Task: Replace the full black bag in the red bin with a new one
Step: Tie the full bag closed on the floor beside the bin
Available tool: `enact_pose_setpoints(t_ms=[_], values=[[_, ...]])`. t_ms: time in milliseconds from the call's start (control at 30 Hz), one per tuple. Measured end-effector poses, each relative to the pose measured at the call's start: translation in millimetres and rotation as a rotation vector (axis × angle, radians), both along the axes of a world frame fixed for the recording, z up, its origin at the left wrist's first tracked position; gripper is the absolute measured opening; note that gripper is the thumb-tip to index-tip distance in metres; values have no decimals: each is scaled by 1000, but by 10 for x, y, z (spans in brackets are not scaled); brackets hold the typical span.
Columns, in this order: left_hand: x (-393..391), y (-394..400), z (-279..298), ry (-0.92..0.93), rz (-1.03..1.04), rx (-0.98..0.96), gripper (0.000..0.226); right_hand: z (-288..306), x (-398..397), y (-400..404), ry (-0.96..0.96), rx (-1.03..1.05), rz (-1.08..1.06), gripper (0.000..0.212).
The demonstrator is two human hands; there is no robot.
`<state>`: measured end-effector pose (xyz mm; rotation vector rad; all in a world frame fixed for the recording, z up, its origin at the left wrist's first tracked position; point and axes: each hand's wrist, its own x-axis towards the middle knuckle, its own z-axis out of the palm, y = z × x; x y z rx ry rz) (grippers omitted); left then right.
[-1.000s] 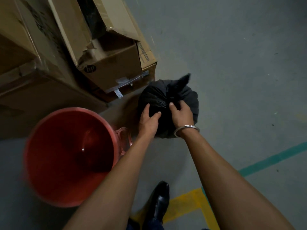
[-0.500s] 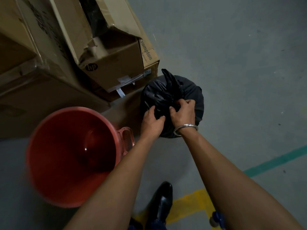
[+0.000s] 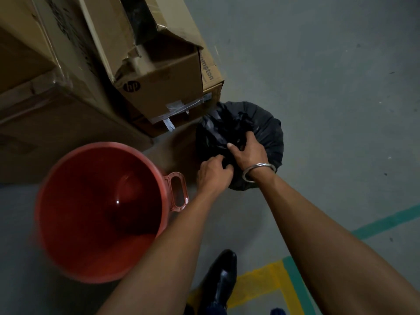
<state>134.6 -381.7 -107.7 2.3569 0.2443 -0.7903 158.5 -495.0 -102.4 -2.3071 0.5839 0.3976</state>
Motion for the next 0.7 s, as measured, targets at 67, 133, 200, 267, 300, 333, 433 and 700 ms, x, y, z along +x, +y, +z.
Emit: enact_pose_setpoints(t_ms=[67, 133, 200, 267, 300, 333, 433, 700], values=[[0, 35, -6, 52, 21, 29, 40, -40, -23, -11, -8, -37, 15, 35], [1, 89, -11, 72, 40, 69, 37, -79, -38, -22, 16, -49, -6, 31], [9, 147, -5, 21, 72, 85, 30, -127, -33, -27, 76, -33, -41, 32], [20, 184, -7, -123, 72, 72, 28, -166, -24, -27, 139, -30, -48, 33], [24, 195, -13, -206, 59, 47, 34, -181, -22, -25, 158, -26, -44, 33], [27, 196, -11, -274, 30, 17, 45, -183, -19, -22, 169, -20, -39, 33], [67, 153, -51, -372, -203, 47, 58, -159, -8, -8, 201, 12, 16, 25], [170, 98, -161, -272, -440, 333, 46, -227, -192, 32, -96, -213, 223, 45]])
